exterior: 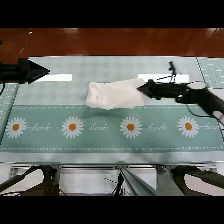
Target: Fold the shirts.
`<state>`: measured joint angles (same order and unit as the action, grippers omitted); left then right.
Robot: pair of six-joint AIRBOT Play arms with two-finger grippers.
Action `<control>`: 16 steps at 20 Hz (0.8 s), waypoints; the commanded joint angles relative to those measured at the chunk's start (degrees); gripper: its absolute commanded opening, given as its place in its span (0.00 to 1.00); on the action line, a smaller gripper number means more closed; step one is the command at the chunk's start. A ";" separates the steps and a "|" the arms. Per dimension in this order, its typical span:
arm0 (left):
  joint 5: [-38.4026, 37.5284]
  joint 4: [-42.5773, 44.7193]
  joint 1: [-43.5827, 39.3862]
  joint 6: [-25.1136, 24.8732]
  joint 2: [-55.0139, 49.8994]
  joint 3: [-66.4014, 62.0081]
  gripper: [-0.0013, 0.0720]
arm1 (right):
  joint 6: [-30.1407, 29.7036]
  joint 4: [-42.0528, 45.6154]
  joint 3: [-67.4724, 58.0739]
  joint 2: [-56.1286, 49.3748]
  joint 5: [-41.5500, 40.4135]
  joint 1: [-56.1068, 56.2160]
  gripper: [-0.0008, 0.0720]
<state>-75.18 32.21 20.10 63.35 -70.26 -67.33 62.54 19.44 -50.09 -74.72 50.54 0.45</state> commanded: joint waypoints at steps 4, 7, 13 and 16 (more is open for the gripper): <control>5.35 0.00 -2.71 -0.04 -1.79 3.10 0.37 | 21.14 33.31 -6.97 21.51 22.93 -24.98 0.04; 7.34 0.00 -4.85 -0.59 -3.06 5.62 0.37 | 24.79 44.63 -11.89 25.20 33.14 -39.71 0.04; 12.94 0.00 -6.29 -1.31 -7.04 9.03 0.37 | 27.36 51.80 -14.25 26.38 45.99 -65.64 0.04; 13.62 -0.02 -6.21 -3.15 -7.74 9.03 0.37 | 27.85 65.22 -14.25 28.68 48.11 -72.24 0.04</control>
<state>-63.07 32.18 14.06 61.80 -77.01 -58.78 89.03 71.88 -63.90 -47.86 93.82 -63.88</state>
